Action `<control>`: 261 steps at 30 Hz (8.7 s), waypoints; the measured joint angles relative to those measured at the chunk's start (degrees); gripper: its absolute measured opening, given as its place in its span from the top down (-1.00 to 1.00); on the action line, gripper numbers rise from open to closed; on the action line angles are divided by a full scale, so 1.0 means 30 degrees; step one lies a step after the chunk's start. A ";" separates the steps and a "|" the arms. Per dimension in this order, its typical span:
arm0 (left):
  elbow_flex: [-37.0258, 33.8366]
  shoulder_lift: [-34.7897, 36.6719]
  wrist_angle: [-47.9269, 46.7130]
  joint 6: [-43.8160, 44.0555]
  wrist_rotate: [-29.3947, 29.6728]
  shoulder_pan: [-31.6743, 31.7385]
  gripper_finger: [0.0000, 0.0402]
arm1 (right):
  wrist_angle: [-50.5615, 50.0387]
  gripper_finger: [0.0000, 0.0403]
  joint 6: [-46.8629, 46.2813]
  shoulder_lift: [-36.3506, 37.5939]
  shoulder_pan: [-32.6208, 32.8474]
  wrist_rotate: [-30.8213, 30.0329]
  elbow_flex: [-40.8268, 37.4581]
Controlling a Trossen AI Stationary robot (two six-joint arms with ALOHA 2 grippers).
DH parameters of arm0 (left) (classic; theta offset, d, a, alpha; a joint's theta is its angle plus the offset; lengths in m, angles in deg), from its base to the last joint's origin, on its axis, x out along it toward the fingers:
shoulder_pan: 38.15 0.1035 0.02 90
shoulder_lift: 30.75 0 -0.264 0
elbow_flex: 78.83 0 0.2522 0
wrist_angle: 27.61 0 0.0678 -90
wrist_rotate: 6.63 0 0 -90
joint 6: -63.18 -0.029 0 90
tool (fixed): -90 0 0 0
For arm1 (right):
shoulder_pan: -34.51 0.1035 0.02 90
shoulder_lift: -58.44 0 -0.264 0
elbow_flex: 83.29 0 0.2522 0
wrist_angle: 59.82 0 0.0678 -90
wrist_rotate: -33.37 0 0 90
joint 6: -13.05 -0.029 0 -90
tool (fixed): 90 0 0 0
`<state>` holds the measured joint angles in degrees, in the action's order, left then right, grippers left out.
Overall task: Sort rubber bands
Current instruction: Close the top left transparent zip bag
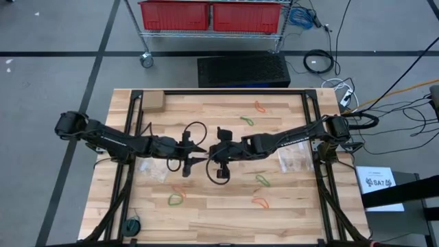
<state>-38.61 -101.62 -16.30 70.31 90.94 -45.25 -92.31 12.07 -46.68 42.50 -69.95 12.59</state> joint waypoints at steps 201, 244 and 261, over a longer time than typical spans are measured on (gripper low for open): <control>0.0000 0.3658 -0.1132 -0.1530 0.1057 0.0233 1.00 | -0.6308 0.97 -0.4872 0.0714 0.1020 -0.1115 -0.1306; 0.0015 0.2901 -0.3477 0.0533 0.1727 0.1303 1.00 | -1.2887 0.36 -0.7640 0.0794 0.1406 -0.0957 -0.1321; 0.0007 -0.0869 -0.2758 -0.1523 0.3161 0.7012 0.91 | -1.4109 0.88 -0.7322 0.0823 0.1501 -0.1314 -0.1313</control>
<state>-38.58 -104.22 -24.57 65.74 100.42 -24.21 -134.64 -9.90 -44.22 47.01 -73.89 8.65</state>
